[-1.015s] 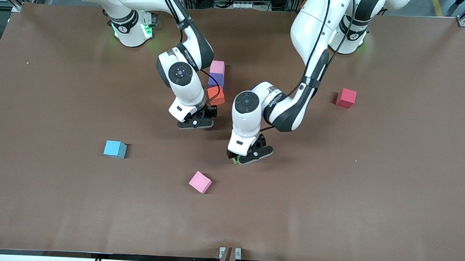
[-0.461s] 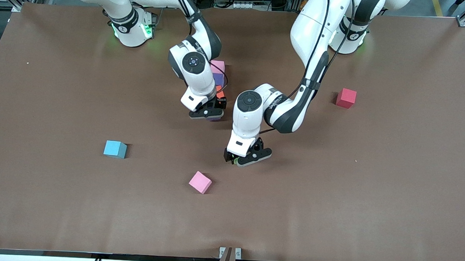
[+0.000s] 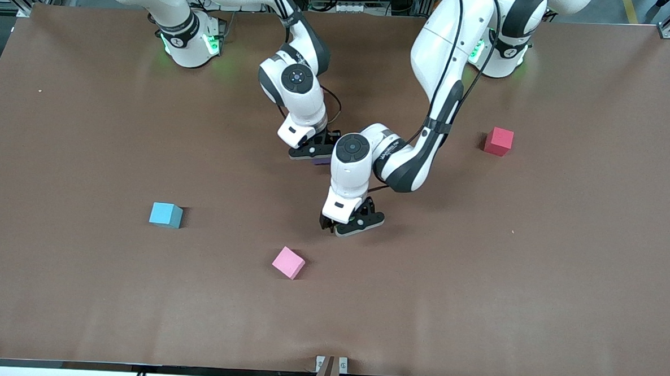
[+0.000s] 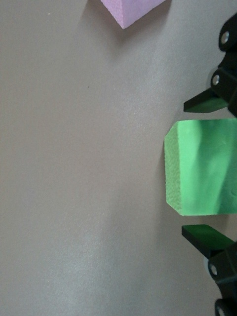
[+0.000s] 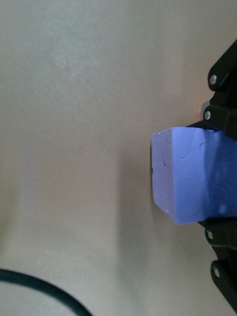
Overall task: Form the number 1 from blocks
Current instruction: 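Place the purple cube by orange while the left gripper grasps the green cube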
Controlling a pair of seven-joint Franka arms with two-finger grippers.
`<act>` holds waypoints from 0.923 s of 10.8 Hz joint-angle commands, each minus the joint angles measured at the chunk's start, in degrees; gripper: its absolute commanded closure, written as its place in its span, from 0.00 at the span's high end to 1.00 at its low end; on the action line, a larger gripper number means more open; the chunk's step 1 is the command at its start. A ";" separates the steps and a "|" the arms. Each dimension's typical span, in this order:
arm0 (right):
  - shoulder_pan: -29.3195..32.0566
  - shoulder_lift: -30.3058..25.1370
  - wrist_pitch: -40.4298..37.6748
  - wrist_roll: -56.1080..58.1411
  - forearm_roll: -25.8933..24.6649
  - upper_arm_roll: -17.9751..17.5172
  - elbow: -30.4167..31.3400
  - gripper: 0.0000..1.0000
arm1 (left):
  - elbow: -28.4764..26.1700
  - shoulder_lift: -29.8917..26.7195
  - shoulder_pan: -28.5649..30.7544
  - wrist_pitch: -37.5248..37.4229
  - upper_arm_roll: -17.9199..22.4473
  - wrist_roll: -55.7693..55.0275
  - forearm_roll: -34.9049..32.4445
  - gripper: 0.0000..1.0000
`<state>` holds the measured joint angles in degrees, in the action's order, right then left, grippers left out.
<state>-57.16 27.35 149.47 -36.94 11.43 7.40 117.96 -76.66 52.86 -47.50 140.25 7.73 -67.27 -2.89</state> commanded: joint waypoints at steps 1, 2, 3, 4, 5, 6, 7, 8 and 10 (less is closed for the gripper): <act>0.03 -0.10 0.91 -0.77 0.78 0.16 0.95 0.54 | 0.37 0.14 -0.32 0.64 0.44 0.12 0.61 1.00; 0.29 -0.28 0.91 -0.77 0.70 0.16 1.30 0.54 | 0.37 0.14 -0.23 0.64 0.35 -0.14 0.70 0.70; 0.64 -0.54 0.91 -0.60 0.70 0.16 1.74 0.54 | 0.37 0.14 -0.14 0.64 0.18 -1.27 1.65 0.38; 1.43 -0.81 0.91 -0.16 0.70 0.16 2.18 0.54 | 0.29 0.14 -0.23 0.64 0.26 -2.15 1.66 0.00; 2.05 -0.89 1.00 0.02 0.61 0.16 2.79 0.54 | 0.28 0.14 -0.23 0.64 0.27 -2.16 1.66 0.00; 2.14 -0.90 1.08 0.02 0.61 0.16 3.15 0.54 | 0.28 0.14 -0.23 0.64 0.18 -2.16 1.66 0.00; 2.14 -0.90 1.43 0.02 0.61 0.16 3.50 0.54 | 0.28 0.05 -0.23 0.64 0.18 -2.16 1.66 0.00; 2.06 -0.90 1.87 0.02 0.61 0.07 3.59 0.54 | 0.37 -0.04 -0.32 0.64 0.18 -2.16 1.75 0.00; 2.14 -0.90 1.96 -0.15 0.61 -0.63 3.59 0.60 | 0.29 -0.39 -0.84 0.55 0.09 -2.16 1.75 0.00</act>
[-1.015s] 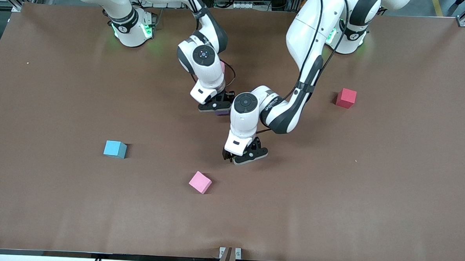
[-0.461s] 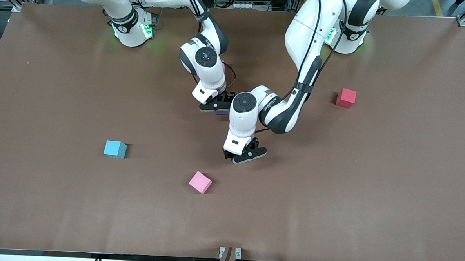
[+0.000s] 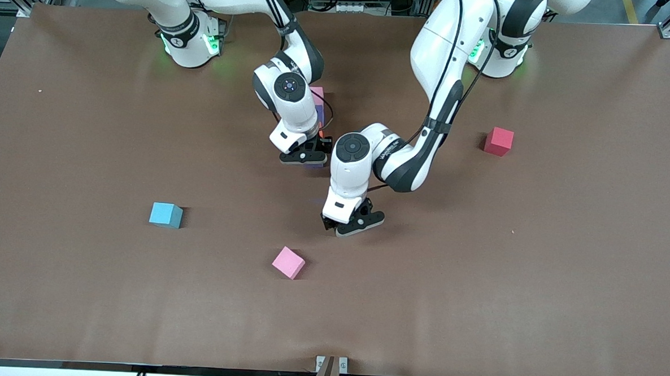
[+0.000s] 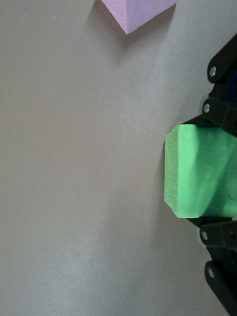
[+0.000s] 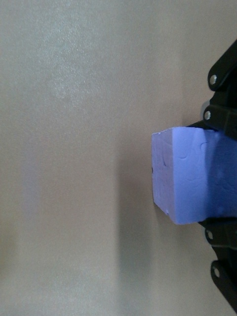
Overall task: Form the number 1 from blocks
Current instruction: 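Lift the green cube with the left gripper while the right gripper withdraws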
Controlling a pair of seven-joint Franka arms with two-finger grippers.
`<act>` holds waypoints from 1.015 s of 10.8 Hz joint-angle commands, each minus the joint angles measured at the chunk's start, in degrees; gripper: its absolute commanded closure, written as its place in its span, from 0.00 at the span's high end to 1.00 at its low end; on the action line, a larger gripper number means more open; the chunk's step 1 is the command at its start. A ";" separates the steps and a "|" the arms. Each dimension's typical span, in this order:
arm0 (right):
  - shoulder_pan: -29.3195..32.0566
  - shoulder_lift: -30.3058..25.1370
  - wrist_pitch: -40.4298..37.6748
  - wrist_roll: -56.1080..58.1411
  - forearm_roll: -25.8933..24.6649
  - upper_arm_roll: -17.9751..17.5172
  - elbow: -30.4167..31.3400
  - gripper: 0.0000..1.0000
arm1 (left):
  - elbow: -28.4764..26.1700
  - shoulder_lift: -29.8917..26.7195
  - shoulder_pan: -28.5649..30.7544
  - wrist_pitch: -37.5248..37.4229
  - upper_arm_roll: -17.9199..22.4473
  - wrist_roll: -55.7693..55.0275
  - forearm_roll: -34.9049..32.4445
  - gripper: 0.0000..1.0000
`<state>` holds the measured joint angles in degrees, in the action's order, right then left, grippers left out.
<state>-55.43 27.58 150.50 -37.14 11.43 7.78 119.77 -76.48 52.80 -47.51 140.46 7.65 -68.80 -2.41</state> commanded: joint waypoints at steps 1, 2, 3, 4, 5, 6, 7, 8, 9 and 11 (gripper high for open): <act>0.50 -1.13 0.85 0.05 0.61 -1.01 1.87 1.00 | 0.10 -0.41 -1.35 0.16 0.17 -0.38 1.27 0.00; 1.29 -2.00 0.32 0.05 0.61 -1.01 1.87 1.00 | 0.19 -0.50 -1.61 -0.10 0.17 -0.20 1.18 0.00; 2.51 -3.92 0.14 0.22 0.61 -1.01 3.00 1.00 | 0.19 -0.59 -1.70 -0.28 0.09 -0.20 1.18 0.00; 4.35 -6.90 0.06 0.40 0.61 -1.01 4.93 1.00 | 0.19 -0.76 -2.05 -0.28 0.09 -0.20 1.18 0.00; 6.54 -9.89 -0.38 1.01 0.61 -1.62 6.51 1.00 | 0.19 -0.85 -1.97 -0.28 0.09 -0.11 1.18 0.00; 8.92 -12.44 -3.08 1.10 0.61 -1.88 6.88 1.00 | 0.19 -1.03 -2.06 -0.28 -0.09 -0.11 1.18 0.00; 10.77 -14.82 -5.89 1.71 0.61 -1.89 6.88 1.00 | 0.27 -1.20 -2.06 -0.71 -0.96 -0.11 1.18 0.00; 13.83 -17.36 -8.53 3.81 0.61 -1.89 6.88 1.00 | 0.27 -1.47 -2.06 -1.41 -1.58 -0.02 1.18 0.00; 16.82 -19.48 -11.08 6.09 0.61 -1.89 6.70 1.00 | 0.27 -1.47 -2.06 -1.77 -2.19 0.33 1.00 0.00; 23.41 -22.21 -12.86 10.66 0.52 -1.71 6.27 1.00 | 0.36 -1.47 -2.58 -2.21 -2.29 2.69 0.91 0.00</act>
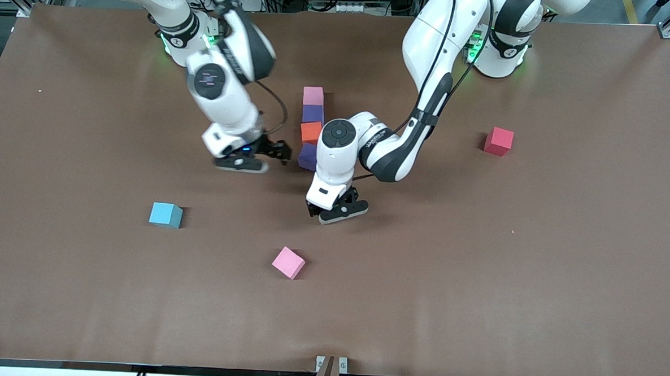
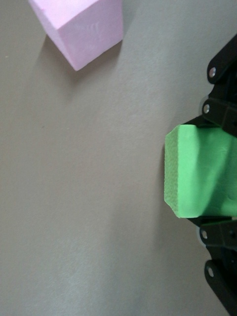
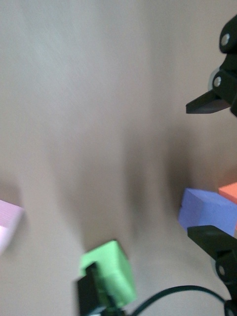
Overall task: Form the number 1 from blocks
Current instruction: 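Lift the green cube with the left gripper while the right gripper withdraws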
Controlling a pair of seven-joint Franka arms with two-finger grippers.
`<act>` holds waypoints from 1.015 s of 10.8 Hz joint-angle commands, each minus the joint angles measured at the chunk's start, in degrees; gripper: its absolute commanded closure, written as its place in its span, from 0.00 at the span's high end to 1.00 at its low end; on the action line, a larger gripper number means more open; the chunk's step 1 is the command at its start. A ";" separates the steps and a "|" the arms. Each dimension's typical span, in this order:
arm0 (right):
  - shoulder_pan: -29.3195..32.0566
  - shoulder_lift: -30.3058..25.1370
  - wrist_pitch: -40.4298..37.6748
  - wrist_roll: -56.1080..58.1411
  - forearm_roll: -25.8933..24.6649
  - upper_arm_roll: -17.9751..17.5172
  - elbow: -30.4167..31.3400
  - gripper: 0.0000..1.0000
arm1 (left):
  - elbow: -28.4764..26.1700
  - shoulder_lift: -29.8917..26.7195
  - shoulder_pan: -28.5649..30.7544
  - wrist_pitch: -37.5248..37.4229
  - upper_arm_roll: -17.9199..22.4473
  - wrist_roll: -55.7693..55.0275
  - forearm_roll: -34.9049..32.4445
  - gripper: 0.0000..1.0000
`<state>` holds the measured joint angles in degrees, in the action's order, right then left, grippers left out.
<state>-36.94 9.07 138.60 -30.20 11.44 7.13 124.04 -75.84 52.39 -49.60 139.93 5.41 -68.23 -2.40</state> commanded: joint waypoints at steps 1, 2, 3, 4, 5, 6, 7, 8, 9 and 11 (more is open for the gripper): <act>8.08 -4.23 -2.00 7.05 0.25 -0.98 0.69 1.00 | -0.27 -1.07 -0.93 -2.46 -0.13 3.44 0.91 0.00; 11.33 -4.50 -3.84 11.35 -0.10 -0.98 -2.02 1.00 | -0.18 -1.24 -1.28 -3.77 -0.22 5.11 0.91 0.00; 14.84 -4.50 -7.77 15.13 -0.11 -0.98 -5.53 1.00 | -0.18 -1.85 -1.81 -4.48 -0.57 6.69 0.91 0.00; 17.83 -4.24 -13.30 16.65 -0.45 -0.98 -10.18 1.00 | -0.18 -1.94 -2.42 -4.83 -0.75 6.88 0.91 0.00; 20.13 -3.89 -18.14 16.84 -4.72 -1.24 -14.92 1.00 | -0.18 -1.95 -2.86 -4.84 -0.83 6.88 0.91 0.00; 20.67 -3.80 -21.49 16.93 -11.46 -1.24 -18.54 1.00 | 0.17 -1.95 -3.04 -4.84 -0.84 6.88 0.91 0.00; 21.63 -3.88 -24.40 16.84 -14.14 -1.50 -20.84 1.00 | 0.26 -1.95 -3.30 -4.84 -0.84 6.88 0.91 0.00; 23.21 -4.06 -26.43 16.93 -14.17 -2.37 -22.51 1.00 | 0.26 -1.95 -3.57 -4.84 -0.84 6.88 0.91 0.00; 25.23 -4.41 -26.97 17.45 -14.17 -4.04 -23.31 1.00 | 0.35 -1.95 -4.18 -4.84 -0.84 6.88 0.91 0.00; 26.91 -4.50 -26.97 18.16 -14.43 -5.37 -24.63 1.00 | 0.26 -1.95 -5.50 -4.84 -0.75 6.62 0.91 0.00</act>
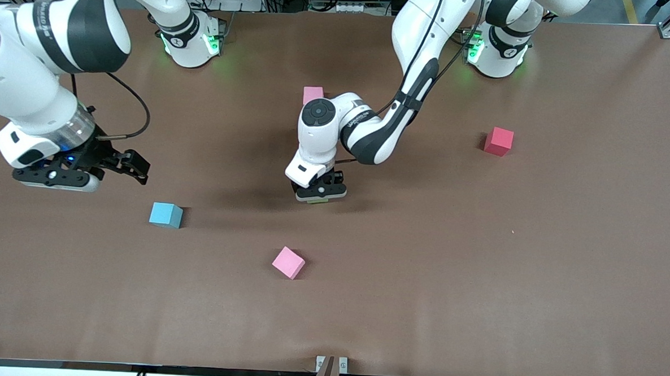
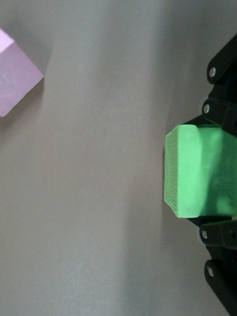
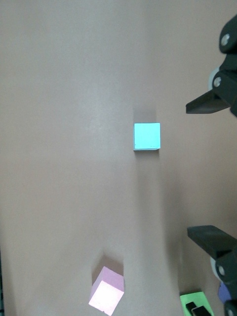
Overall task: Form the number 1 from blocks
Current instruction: 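Lift the green cube with the left gripper while the right gripper withdraws, then place the green cube next to the second purple cube with the left gripper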
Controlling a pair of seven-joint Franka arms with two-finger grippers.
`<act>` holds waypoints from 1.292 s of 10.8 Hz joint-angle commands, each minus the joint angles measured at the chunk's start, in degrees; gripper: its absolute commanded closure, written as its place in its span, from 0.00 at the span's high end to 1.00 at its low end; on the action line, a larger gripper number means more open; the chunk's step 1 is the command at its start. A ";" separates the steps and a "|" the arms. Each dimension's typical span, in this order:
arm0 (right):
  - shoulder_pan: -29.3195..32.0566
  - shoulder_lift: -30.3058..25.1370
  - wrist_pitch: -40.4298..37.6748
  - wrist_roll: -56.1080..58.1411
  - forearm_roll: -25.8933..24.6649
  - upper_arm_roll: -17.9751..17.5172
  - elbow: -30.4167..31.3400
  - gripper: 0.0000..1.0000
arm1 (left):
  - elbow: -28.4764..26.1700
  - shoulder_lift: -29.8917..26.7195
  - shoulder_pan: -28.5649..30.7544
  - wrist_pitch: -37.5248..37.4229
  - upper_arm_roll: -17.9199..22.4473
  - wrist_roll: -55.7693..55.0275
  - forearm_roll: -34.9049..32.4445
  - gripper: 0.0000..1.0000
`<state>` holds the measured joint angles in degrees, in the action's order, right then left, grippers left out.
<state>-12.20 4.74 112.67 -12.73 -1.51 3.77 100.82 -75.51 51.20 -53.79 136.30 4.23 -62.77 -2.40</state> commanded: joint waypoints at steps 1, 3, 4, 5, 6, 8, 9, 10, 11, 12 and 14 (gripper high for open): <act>3.31 -0.17 -1.14 0.95 -1.48 -2.09 -1.50 1.00 | -0.07 -0.75 -2.10 -1.21 0.60 1.07 0.91 0.00; 4.46 -0.08 -3.50 1.04 -1.04 -2.10 -2.81 1.00 | -0.25 -0.75 -2.63 -2.44 0.60 1.07 0.91 0.00; 4.46 0.10 -3.86 1.04 -1.04 -2.10 -3.08 1.00 | -0.25 -0.84 -3.15 -3.05 0.60 1.07 0.91 0.00; 4.46 0.10 -3.86 0.96 -1.04 -2.10 -3.26 1.00 | -0.34 -1.19 -3.33 -3.67 0.51 1.07 0.73 0.00; 4.46 0.27 -3.86 0.96 -0.95 -2.10 -3.52 1.00 | -0.51 -1.54 -3.86 -3.67 0.25 1.16 0.64 0.00; 4.38 0.36 -3.86 0.96 -0.95 -2.18 -3.52 1.00 | -0.60 -1.54 -4.30 -3.76 -0.19 1.16 0.64 0.00; 4.38 0.36 -3.86 0.96 -0.95 -2.10 -3.52 1.00 | -0.60 -1.63 -4.30 -3.76 -0.19 1.16 1.16 0.00; 4.38 0.36 -3.86 0.96 -0.95 -2.10 -3.52 1.00 | -0.69 -1.54 -4.30 -3.76 -0.28 0.90 1.52 0.13; 4.38 0.45 -3.86 1.04 -0.95 -2.10 -3.52 1.00 | -0.69 -1.63 -4.30 -3.76 -0.37 0.20 1.78 0.56; 4.38 0.45 -3.86 1.04 -0.95 -2.10 -3.52 1.00 | -1.04 -1.28 -4.82 -3.76 -0.28 -1.20 1.18 1.00; 4.38 0.45 -3.86 1.04 -0.95 -2.18 -3.52 1.00 | -1.04 -1.28 -5.09 -3.76 -0.19 -2.44 0.99 1.00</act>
<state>-8.85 4.81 109.75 -11.97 -1.73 2.63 98.46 -75.72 50.82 -58.21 133.24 3.65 -64.14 -2.27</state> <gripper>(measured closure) 0.000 0.189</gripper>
